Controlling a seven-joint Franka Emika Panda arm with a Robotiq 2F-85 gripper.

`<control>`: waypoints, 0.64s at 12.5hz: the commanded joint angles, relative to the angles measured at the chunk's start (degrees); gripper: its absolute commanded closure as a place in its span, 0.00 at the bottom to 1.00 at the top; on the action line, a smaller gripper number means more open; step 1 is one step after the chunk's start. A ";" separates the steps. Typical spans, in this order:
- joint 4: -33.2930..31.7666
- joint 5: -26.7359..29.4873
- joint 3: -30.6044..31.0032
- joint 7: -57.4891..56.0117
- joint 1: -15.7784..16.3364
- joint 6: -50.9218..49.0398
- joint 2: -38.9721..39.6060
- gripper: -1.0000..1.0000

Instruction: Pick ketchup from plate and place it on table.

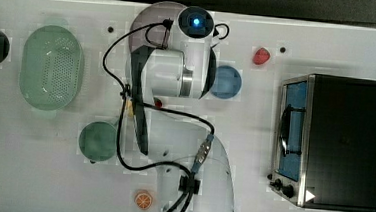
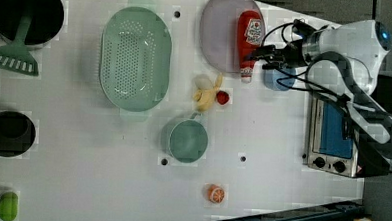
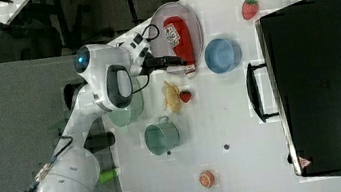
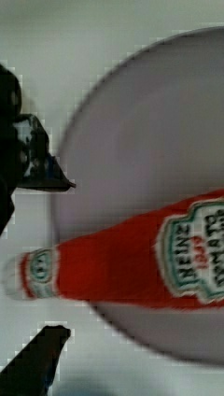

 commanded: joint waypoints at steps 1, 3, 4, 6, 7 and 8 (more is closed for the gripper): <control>3.70 -1.89 0.18 -3.30 0.53 5.82 2.76 0.00; 4.82 -4.42 0.16 -3.30 0.62 10.88 5.70 0.00; 5.10 -5.20 0.16 -3.31 0.70 12.75 6.88 0.00; 5.18 -6.06 0.16 -3.31 0.91 16.26 8.67 0.00; 5.18 -6.21 0.14 -3.29 1.00 17.68 9.27 0.00; 5.19 -6.37 0.10 -3.29 1.04 18.15 9.73 0.00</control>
